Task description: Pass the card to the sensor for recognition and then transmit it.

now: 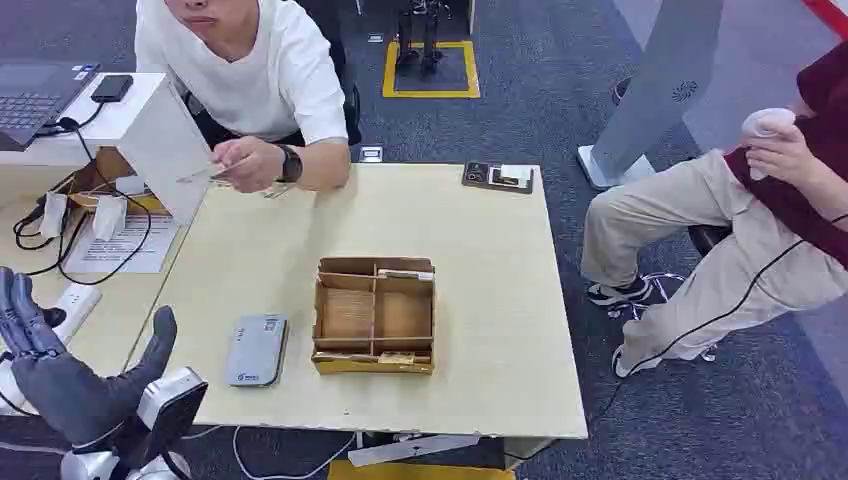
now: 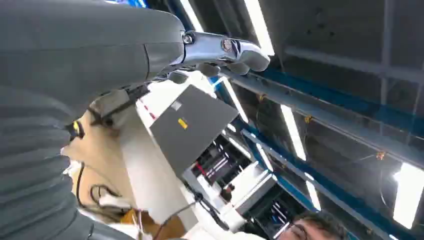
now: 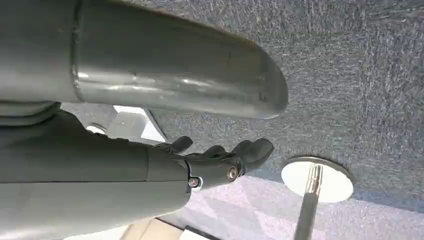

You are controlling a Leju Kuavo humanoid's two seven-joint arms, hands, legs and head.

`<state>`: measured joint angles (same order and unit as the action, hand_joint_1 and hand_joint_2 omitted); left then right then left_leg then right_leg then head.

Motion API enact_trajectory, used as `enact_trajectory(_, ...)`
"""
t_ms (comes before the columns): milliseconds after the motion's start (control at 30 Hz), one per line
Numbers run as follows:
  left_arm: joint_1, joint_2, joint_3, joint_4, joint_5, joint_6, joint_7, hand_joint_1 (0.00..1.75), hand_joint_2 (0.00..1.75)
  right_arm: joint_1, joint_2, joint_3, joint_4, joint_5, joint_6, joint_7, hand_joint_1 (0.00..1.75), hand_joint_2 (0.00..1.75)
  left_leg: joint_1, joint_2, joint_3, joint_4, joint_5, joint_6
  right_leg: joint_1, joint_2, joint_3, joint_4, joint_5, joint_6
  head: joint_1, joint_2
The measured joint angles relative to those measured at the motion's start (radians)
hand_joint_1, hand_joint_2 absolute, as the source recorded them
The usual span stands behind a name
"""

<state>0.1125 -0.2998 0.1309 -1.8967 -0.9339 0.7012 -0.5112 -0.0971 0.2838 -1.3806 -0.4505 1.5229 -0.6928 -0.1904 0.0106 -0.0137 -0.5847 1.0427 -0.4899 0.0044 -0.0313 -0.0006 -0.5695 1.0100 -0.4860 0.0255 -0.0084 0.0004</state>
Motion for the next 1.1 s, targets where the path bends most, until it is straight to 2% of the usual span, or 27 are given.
enact_trajectory(633,-0.012,0.0,0.021,-0.015,-0.035,0.0,0.009,0.0,1.75,0.0,-0.007,0.018,0.013,0.0,0.0,0.002,0.0,0.0,0.0,0.0,0.0,0.0,0.0,0.0,0.0,0.0,0.0,0.0,0.0,0.0,0.0,0.0)
enact_trajectory(733,-0.059,0.005,0.034,-0.014,-0.196,0.0,0.019,0.0,1.75,-0.003,-0.017,0.047,0.032,0.006,0.0,0.013,0.0,0.0,0.0,0.0,0.0,0.0,0.0,0.0,0.0,0.0,0.0,0.0,0.0,0.0,0.0,0.0)
enact_trajectory(967,-0.123,0.009,0.053,0.053,-0.321,0.0,0.034,0.0,1.75,-0.013,-0.026,0.087,0.051,0.009,0.0,0.035,0.0,0.0,0.0,0.0,0.0,0.0,0.0,0.0,0.0,0.0,0.0,0.0,0.0,0.0,0.0,0.0)
enact_trajectory(1100,-0.155,0.01,0.053,0.093,-0.35,-0.001,0.054,0.0,1.75,-0.019,-0.03,0.103,0.061,0.009,0.0,0.043,0.0,0.0,0.0,0.0,0.0,0.0,0.0,0.0,0.0,0.001,0.0,0.0,0.0,0.0,0.0,0.0)
